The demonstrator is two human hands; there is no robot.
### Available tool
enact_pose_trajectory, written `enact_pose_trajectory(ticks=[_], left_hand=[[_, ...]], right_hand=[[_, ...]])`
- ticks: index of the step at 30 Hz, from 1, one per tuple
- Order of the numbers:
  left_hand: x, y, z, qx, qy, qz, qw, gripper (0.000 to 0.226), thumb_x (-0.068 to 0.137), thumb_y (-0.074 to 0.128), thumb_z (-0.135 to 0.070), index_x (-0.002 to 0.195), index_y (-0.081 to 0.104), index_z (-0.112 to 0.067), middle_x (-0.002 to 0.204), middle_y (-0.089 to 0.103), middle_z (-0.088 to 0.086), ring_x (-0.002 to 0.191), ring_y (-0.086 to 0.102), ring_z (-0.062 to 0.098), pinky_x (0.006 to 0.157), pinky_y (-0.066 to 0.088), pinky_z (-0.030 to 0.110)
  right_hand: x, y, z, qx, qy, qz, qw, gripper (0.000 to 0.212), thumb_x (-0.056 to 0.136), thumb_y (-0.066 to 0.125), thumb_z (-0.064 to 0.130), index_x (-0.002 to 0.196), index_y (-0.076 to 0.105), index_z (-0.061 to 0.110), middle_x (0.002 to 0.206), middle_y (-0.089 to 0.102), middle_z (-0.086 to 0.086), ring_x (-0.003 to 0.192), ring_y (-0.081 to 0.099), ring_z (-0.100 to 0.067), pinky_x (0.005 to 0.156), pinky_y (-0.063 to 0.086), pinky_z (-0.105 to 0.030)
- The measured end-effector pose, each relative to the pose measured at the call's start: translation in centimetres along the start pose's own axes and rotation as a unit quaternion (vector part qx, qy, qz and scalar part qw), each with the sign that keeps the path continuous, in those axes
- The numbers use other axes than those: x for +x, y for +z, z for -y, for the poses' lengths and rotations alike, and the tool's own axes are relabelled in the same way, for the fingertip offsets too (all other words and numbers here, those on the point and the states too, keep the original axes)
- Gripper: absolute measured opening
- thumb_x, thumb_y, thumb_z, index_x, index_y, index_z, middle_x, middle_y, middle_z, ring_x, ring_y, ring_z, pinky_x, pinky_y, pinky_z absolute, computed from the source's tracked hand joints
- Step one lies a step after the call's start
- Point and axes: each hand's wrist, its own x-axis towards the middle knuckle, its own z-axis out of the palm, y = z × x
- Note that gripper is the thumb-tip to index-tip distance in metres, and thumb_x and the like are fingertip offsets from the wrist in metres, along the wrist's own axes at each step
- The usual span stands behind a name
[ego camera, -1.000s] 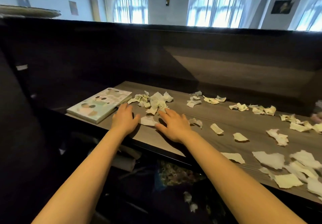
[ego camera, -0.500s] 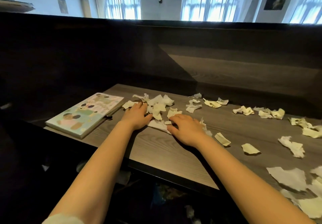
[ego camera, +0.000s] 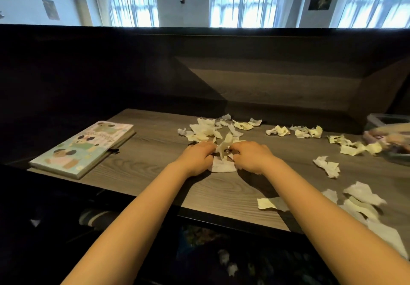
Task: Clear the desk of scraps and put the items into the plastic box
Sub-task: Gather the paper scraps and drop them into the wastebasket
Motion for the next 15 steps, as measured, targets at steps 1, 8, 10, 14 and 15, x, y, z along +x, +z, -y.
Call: enact_pose_trajectory(ticks=[1, 8, 10, 14, 15], left_hand=[[-0.2, 0.2, -0.7, -0.031, 0.006, -0.006, 0.999, 0.047, 0.092, 0.039, -0.013, 0.138, 0.043, -0.017, 0.148, 0.037, 0.007, 0.137, 0.033, 0.024, 0.112, 0.030, 0.040], [-3.2, 0.5, -5.3, -0.071, 0.004, -0.229, 0.971, 0.031, 0.092, 0.047, -0.017, 0.121, 0.055, -0.010, 0.145, 0.034, 0.006, 0.134, 0.032, 0.022, 0.109, 0.033, 0.042], [-4.6, 1.1, -7.1, -0.084, 0.030, -0.217, 0.972, 0.035, 0.093, 0.048, -0.021, 0.125, 0.053, -0.010, 0.145, 0.035, 0.005, 0.135, 0.032, 0.021, 0.110, 0.032, 0.038], [-6.6, 3.3, -10.9, -0.059, 0.072, -0.133, 0.987, 0.049, 0.095, 0.047, -0.035, 0.138, 0.042, -0.013, 0.153, 0.027, 0.005, 0.141, 0.023, 0.020, 0.114, 0.024, 0.039], [-6.7, 3.9, -11.7, -0.042, 0.071, -0.107, 0.991, 0.053, 0.095, 0.045, -0.039, 0.141, 0.037, -0.014, 0.155, 0.022, 0.005, 0.143, 0.018, 0.021, 0.115, 0.022, 0.039]], right_hand=[[-0.6, -0.3, -0.4, 0.018, 0.002, -0.018, 1.000, 0.041, 0.093, 0.041, 0.022, 0.133, 0.046, 0.031, 0.131, 0.055, -0.004, 0.116, 0.051, -0.026, 0.094, 0.040, -0.042], [-5.8, -2.0, -2.6, 0.065, -0.005, -0.155, 0.986, 0.040, 0.096, 0.043, 0.028, 0.136, 0.048, 0.022, 0.141, 0.050, -0.002, 0.128, 0.045, -0.022, 0.105, 0.038, -0.043], [-7.8, -2.2, -3.3, 0.070, 0.001, -0.167, 0.983, 0.040, 0.097, 0.044, 0.033, 0.135, 0.048, 0.022, 0.140, 0.050, 0.000, 0.129, 0.045, -0.020, 0.106, 0.038, -0.041], [-12.1, -2.3, -5.2, 0.070, 0.018, -0.170, 0.983, 0.042, 0.096, 0.046, 0.039, 0.135, 0.047, 0.023, 0.142, 0.048, 0.003, 0.130, 0.043, -0.017, 0.107, 0.036, -0.040], [-13.1, -2.1, -5.8, 0.061, 0.023, -0.170, 0.983, 0.044, 0.095, 0.046, 0.040, 0.136, 0.046, 0.024, 0.143, 0.046, 0.003, 0.131, 0.042, -0.017, 0.108, 0.034, -0.040]])
